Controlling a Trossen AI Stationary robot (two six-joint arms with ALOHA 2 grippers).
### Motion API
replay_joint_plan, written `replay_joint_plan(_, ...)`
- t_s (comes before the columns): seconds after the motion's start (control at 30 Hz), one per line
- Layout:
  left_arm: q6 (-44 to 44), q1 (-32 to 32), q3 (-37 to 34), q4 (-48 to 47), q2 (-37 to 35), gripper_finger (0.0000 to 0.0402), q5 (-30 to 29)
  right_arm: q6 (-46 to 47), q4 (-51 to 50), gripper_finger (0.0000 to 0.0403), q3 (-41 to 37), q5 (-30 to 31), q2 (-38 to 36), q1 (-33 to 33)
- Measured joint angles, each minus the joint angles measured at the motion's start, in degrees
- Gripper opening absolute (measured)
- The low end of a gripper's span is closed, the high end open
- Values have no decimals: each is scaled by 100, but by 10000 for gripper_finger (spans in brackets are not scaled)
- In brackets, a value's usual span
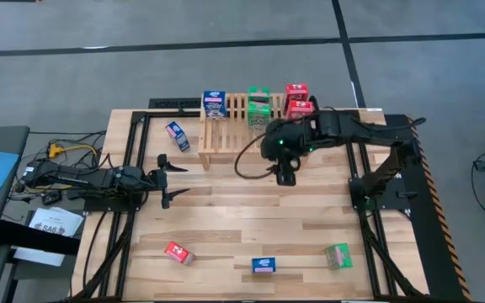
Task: Stack cereal on shelf
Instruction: Put the bottom blue cereal box on the shelf aligned with the other blue cereal box
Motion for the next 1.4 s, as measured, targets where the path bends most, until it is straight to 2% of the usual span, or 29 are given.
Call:
replay_joint_plan(0.1, 4, 0, 0, 1, -1, 305, 0, 0, 146, 261, -7, 258, 26, 139)
replay_joint_plan(0.27, 4, -1, 0, 0, -1, 305, 0, 30, 74, 261, -17, 322, 159, 214)
replay_joint_plan(0.57, 4, 0, 0, 1, 0, 305, 0, 879, -324, 261, -7, -54, 182, 444)
replay_joint_plan(0.8, 0, 0, 0, 0, -1, 305, 0, 1466, -270, 261, -273, 82, 187, 1185)
replay_joint_plan(1.13, 0, -2, 0, 0, -1, 305, 0, 2479, 501, 261, -742, 771, 211, 2380)
replay_joint_plan(1.4, 4, -2, 0, -1, 1, 305, 0, 2905, 1207, 261, -1002, 1182, 501, 3030)
